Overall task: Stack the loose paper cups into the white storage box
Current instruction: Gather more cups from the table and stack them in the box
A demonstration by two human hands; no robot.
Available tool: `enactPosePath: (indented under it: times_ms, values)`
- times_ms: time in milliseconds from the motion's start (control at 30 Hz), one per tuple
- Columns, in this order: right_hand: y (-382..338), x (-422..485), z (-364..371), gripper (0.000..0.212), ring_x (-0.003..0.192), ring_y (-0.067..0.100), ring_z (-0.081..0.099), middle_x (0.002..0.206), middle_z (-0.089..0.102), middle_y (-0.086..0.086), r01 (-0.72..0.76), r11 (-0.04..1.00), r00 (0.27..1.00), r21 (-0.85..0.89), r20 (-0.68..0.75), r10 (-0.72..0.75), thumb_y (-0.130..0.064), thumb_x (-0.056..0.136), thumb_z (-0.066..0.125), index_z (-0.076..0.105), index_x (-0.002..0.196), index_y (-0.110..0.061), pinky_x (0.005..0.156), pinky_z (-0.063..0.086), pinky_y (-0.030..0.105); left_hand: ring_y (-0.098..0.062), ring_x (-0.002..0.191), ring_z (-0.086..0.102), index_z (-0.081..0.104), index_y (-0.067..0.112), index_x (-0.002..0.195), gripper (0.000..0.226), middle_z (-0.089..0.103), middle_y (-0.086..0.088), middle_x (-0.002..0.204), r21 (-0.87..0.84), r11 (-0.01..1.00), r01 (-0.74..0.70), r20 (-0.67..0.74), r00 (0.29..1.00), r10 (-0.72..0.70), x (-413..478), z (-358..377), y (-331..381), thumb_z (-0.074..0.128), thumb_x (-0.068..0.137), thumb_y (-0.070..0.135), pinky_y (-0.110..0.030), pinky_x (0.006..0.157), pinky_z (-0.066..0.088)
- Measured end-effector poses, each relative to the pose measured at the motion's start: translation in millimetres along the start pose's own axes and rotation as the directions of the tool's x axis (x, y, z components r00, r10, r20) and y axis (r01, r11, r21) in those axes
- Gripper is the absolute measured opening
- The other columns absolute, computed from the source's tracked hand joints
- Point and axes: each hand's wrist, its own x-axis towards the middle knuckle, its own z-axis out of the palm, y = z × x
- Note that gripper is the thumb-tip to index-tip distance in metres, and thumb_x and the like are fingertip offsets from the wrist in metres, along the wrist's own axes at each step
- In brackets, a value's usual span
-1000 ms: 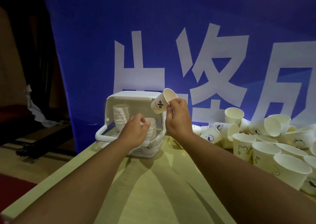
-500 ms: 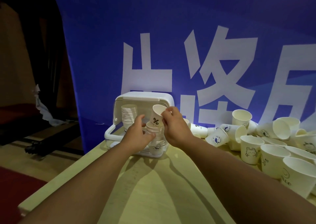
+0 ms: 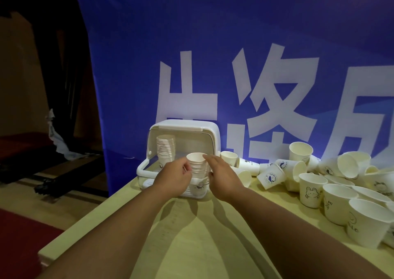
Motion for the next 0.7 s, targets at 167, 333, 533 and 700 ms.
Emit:
enactPosePath:
  times_ms: [167,333,533,700]
  values:
    - [7.7,-30.6,-19.3,0.021,0.101,0.013,0.059,0.122,0.061,-0.004,-0.111,0.993,0.989,-0.042,-0.105,0.106,-0.029,0.098,0.061,0.060,0.119,-0.028,0.091,0.052,0.028,-0.024,0.083,0.064,0.061,0.022,0.082,0.020,0.066,0.001,0.084,0.112,0.993,-0.034,0.098,0.995,0.023,-15.8,4.7,20.5,0.054,0.099,0.032,-0.043,0.080,0.057]
    - [23.6,-73.6,-58.5,0.014,0.079,0.011,0.063,0.092,0.067,-0.007,-0.238,0.968,0.969,-0.081,-0.082,0.232,-0.037,0.099,0.056,0.066,0.097,-0.026,0.077,0.059,0.032,-0.024,0.078,0.064,0.060,0.022,0.075,0.024,0.066,0.001,0.078,0.125,0.989,-0.080,0.155,0.986,0.060,-41.2,20.3,57.9,0.055,0.095,0.035,-0.036,0.067,0.050]
    - [51.5,-141.2,-115.2,0.019,0.068,0.009,0.060,0.074,0.063,-0.009,-0.353,0.930,0.929,-0.103,-0.153,0.336,-0.038,0.095,0.055,0.063,0.081,-0.027,0.066,0.057,0.032,-0.018,0.075,0.062,0.063,0.022,0.083,0.020,0.068,0.000,0.082,0.064,0.987,-0.148,0.242,0.962,0.129,-82.9,53.0,115.7,0.058,0.096,0.036,-0.033,0.067,0.050]
    - [82.1,-207.0,-166.3,0.020,0.066,0.009,0.061,0.069,0.064,-0.008,-0.457,0.886,0.871,-0.070,-0.235,0.431,-0.035,0.093,0.060,0.064,0.076,-0.026,0.064,0.058,0.033,-0.018,0.080,0.063,0.061,0.026,0.079,0.019,0.067,0.002,0.083,-0.004,0.977,-0.212,0.311,0.929,0.202,-113.5,84.2,167.3,0.064,0.095,0.036,-0.035,0.073,0.052]
